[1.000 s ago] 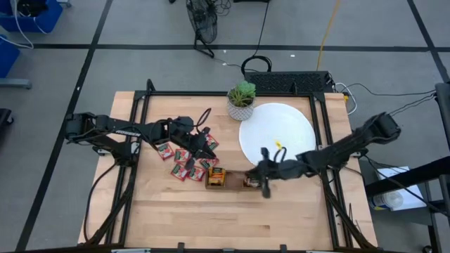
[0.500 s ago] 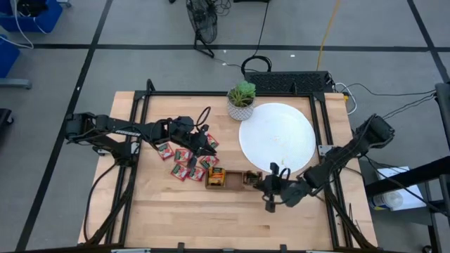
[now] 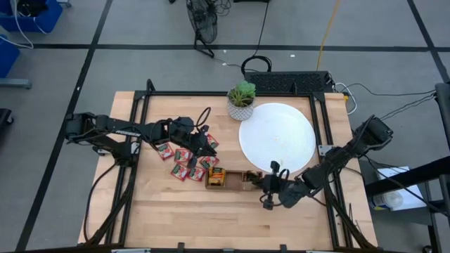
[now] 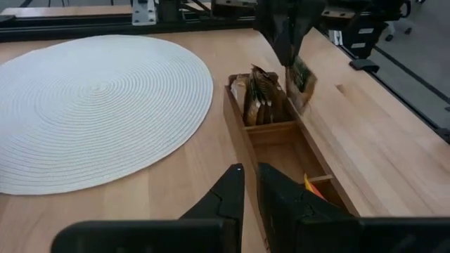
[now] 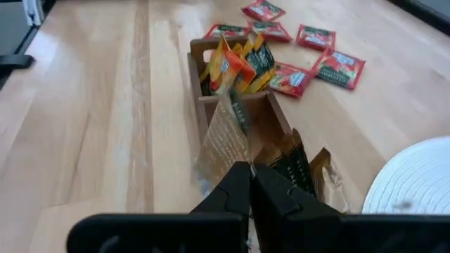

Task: Pick & Place Tea
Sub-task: Put the light brown tea bag into the right section of the wooden organizer

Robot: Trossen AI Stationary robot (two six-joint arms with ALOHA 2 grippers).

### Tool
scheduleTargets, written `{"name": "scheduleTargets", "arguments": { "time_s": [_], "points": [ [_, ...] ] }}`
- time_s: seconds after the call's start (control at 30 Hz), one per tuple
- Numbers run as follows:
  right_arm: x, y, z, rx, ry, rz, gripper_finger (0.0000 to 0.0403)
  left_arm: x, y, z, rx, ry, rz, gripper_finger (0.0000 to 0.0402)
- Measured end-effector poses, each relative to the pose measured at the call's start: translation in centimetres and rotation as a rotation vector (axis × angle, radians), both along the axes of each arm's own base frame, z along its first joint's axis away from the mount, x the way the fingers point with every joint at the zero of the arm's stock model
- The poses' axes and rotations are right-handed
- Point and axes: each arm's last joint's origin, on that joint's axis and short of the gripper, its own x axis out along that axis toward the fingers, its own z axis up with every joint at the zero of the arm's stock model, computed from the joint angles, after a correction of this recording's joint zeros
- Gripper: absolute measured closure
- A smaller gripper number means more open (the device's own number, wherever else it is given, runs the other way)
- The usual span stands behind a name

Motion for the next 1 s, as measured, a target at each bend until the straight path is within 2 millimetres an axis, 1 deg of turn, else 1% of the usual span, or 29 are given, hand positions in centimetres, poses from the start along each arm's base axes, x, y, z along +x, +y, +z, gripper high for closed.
{"name": "scheduleTargets", "arguments": {
  "time_s": [0.13,0.33,0.43,0.5,0.6,0.77,1.0],
  "points": [
    [-0.2,0.0,-0.2,-0.041,0.017,-0.007,0.0403,0.0,0.0,0.0,0.0,0.001,0.0,0.036],
    [-0.8,-0.4,-0.9,-0.018,0.089,-0.063,0.0403,0.0,0.0,0.0,0.0,0.001,0.0,0.036],
    [-1.0,-0.4,-1.1,-0.021,0.104,-0.063,0.0403,0.0,0.0,0.0,0.0,0.001,0.0,0.036],
    [-1.1,-0.2,-0.9,-0.034,0.106,-0.046,0.0403,0.0,0.0,0.0,0.0,0.001,0.0,0.036],
    [-1.0,0.2,-0.1,-0.05,0.116,-0.026,0.0403,0.0,0.0,0.0,0.0,0.001,0.0,0.036],
    [-0.9,0.2,1.0,-0.072,0.204,-0.066,0.0403,0.0,0.0,0.0,0.0,0.001,0.0,0.036],
    [-0.3,-0.3,0.6,-0.048,0.245,-0.068,0.0403,0.0,0.0,0.0,0.003,-0.001,-0.002,0.036]
  ]
}}
